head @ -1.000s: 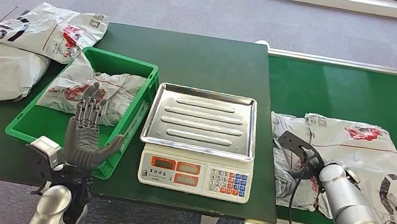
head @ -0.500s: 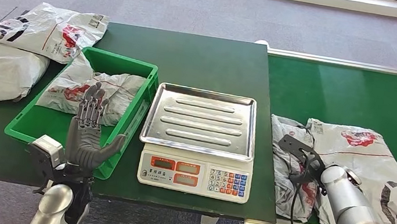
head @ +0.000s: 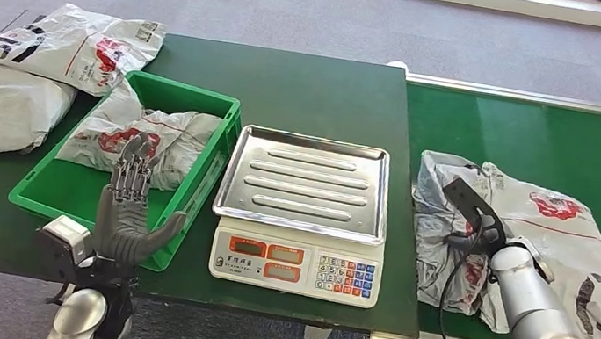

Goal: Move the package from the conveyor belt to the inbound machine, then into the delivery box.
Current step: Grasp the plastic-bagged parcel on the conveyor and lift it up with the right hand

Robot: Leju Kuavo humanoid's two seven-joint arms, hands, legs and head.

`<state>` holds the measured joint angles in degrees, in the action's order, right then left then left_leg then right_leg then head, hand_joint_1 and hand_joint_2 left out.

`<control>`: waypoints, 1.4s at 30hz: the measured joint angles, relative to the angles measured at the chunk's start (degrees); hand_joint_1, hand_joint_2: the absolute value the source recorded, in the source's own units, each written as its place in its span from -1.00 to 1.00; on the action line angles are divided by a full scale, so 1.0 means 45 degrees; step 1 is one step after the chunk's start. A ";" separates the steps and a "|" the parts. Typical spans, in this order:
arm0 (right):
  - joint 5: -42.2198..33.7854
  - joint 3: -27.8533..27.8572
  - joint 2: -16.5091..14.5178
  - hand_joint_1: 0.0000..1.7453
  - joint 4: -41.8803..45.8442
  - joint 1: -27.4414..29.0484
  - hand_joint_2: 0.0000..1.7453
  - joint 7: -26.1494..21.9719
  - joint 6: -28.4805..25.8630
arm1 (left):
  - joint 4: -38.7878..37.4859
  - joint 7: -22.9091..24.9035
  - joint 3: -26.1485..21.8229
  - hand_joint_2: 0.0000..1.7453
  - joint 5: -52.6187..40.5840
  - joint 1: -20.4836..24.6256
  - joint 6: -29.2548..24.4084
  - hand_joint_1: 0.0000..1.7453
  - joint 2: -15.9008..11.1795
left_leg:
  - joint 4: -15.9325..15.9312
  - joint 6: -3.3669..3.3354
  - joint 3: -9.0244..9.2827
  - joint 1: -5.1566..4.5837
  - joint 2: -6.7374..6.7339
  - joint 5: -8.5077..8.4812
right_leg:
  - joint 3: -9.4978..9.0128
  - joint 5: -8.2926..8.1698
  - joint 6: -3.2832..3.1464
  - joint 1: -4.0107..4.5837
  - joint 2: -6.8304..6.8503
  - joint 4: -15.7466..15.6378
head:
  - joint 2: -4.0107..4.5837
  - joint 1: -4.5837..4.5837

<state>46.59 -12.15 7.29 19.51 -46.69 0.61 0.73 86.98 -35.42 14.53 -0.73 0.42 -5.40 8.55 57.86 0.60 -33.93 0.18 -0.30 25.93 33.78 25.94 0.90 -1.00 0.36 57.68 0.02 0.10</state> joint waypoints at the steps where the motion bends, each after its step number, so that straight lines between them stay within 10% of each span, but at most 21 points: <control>1: -0.0017 0.0048 -0.0001 1.00 0.0027 -0.0025 1.00 -0.0013 -0.0012 | 0.0040 -0.0006 0.0000 1.00 -0.0006 -0.0041 0.0000 -1.00 0.0000 | 0.0000 0.0000 0.0000 0.0000 0.0000 0.0000 | 0.0000 0.0000 0.0000 0.0000 0.0001 0.0000 | 0.0000 -0.0001; 25: -0.0094 0.0327 -0.0018 1.00 0.0166 -0.0047 1.00 -0.0118 -0.0099 | 0.0216 -0.0018 0.0000 1.00 -0.0018 -0.0142 -0.0002 -1.00 0.0000 | 0.0000 0.0000 -0.0004 0.0000 0.0002 0.0000 | 0.0000 0.0000 0.0000 0.0001 0.0005 0.0000 | -0.0005 0.0000; 42: -0.5116 0.2327 -0.0429 1.00 0.2703 0.0427 1.00 -0.6004 -0.5121 | 0.0477 -0.0479 -0.0019 1.00 -0.0239 -0.0311 -0.0261 -1.00 0.0012 | 0.0000 0.0000 -0.0009 0.0000 0.0003 0.0000 | 0.0011 0.0000 0.0000 0.0001 0.0006 0.0000 | -0.0005 0.0000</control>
<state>23.56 -1.68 5.37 31.67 -44.77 -26.41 -22.32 89.13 -37.57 14.45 -1.80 -0.98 -6.57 8.60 57.86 0.60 -33.97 0.18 -0.29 25.93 33.83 25.94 0.90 -0.99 0.39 57.68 0.00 0.10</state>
